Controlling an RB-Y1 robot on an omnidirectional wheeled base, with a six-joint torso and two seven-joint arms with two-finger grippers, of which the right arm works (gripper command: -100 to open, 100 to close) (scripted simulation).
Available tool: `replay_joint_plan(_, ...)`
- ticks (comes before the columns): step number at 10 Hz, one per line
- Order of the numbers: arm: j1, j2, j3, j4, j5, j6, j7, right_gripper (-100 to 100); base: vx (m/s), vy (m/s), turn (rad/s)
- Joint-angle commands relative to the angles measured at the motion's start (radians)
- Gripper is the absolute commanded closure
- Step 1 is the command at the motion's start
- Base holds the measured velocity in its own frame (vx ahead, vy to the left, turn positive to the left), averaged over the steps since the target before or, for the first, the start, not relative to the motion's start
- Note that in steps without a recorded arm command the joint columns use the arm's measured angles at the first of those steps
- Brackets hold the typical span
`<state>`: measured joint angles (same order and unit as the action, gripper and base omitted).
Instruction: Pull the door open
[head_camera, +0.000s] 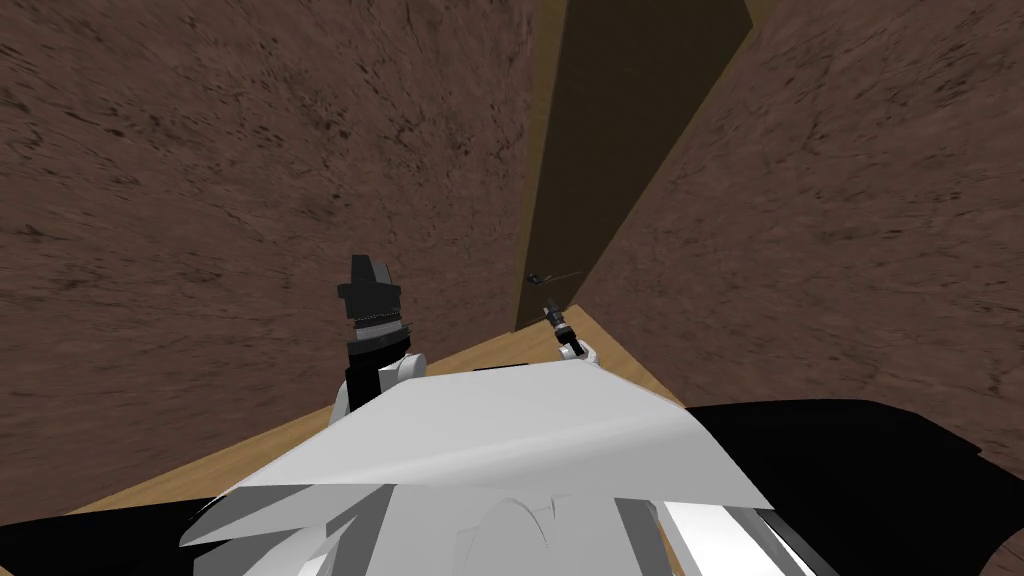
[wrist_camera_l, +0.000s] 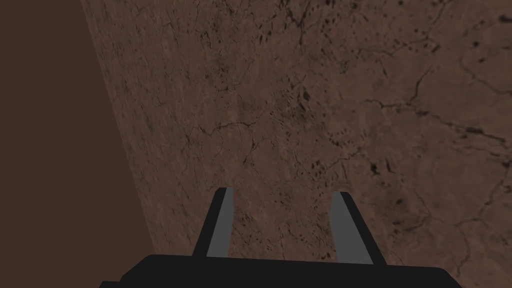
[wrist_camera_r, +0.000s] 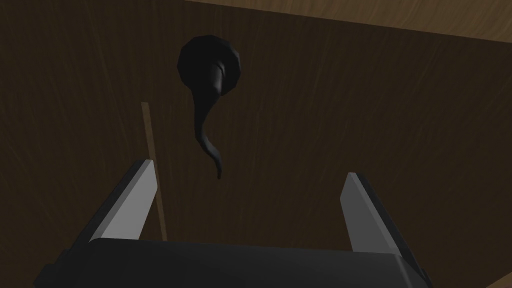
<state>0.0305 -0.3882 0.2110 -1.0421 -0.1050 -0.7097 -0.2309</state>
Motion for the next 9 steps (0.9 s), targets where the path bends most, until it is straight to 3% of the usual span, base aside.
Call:
replay_joint_plan(1, -0.013, -0.006, 0.005, 0.031, 0.000, -0.010, -0.005, -100, 0.061, -0.076, 0.094)
replay_joint_plan(6, -0.060, -0.037, 0.020, 0.141, -0.001, -0.042, -0.029, -100, 0.054, -0.099, 0.122)
replay_joint_plan(9, -0.095, -0.060, 0.032, 0.222, -0.001, -0.066, -0.046, -100, 0.067, -0.149, 0.160)
